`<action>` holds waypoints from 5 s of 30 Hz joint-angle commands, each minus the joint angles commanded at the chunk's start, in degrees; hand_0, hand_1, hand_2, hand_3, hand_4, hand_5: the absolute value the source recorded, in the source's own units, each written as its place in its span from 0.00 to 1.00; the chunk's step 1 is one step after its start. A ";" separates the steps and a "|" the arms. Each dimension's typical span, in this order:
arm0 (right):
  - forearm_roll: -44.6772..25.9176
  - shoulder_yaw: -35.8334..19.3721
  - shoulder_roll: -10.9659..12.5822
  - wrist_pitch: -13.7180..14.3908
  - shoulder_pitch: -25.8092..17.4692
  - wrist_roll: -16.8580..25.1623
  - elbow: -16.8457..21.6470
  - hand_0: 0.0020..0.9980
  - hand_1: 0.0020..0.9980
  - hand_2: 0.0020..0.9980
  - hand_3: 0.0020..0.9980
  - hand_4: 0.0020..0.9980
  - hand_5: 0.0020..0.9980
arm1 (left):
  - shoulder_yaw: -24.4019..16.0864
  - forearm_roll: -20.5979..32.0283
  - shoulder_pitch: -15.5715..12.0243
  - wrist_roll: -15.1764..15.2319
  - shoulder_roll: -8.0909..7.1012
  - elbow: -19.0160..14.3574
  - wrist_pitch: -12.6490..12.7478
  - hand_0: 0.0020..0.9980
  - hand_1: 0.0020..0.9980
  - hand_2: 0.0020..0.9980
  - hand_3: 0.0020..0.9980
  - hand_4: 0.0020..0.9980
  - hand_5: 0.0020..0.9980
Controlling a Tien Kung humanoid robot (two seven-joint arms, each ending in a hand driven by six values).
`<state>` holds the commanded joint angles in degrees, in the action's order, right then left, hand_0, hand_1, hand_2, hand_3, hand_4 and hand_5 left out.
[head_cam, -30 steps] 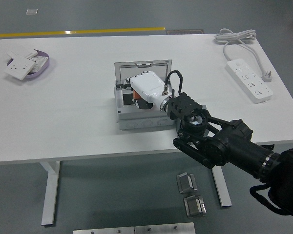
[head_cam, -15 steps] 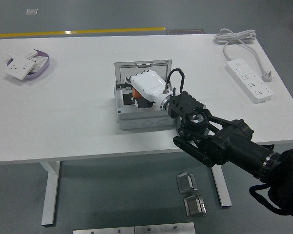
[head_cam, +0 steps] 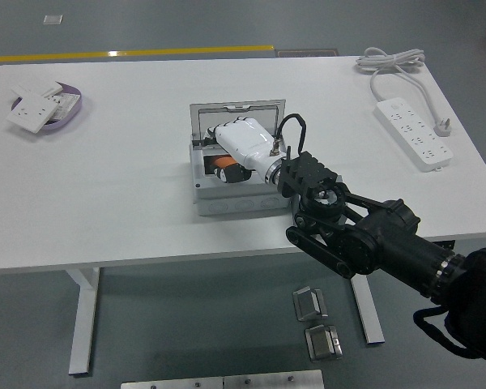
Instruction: Pick up the cylinder from the cube,place it in the box,flap close box
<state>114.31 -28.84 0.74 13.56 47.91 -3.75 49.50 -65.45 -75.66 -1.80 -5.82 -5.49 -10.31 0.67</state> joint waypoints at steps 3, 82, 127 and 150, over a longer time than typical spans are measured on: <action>-6.29 0.00 2.25 0.39 -0.74 1.69 3.52 0.81 0.68 0.71 0.75 0.88 0.34 | 0.04 0.22 -0.13 -0.01 0.14 0.00 0.01 0.60 0.62 0.57 0.61 0.63 0.28; -32.60 7.73 13.79 -3.59 5.41 -1.53 12.32 0.73 0.63 0.69 0.70 0.79 0.37 | 2.48 2.64 -0.07 0.87 -0.09 0.00 -0.05 0.60 0.62 0.57 0.60 0.64 0.29; -36.00 -54.22 15.55 3.65 -36.09 16.88 25.74 0.70 0.65 0.70 0.69 0.77 0.38 | 0.74 2.24 -2.32 1.35 0.90 0.00 1.14 0.60 0.62 0.57 0.60 0.64 0.29; -41.28 -71.32 15.11 5.42 -39.84 20.24 28.78 0.74 0.72 0.74 0.71 0.77 0.38 | -0.60 1.69 -1.63 1.68 0.60 0.00 0.92 0.60 0.62 0.57 0.60 0.64 0.29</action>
<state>73.02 -100.16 15.85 18.98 8.06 16.49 78.28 -66.05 -73.97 -3.43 -4.14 -4.89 -10.31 1.59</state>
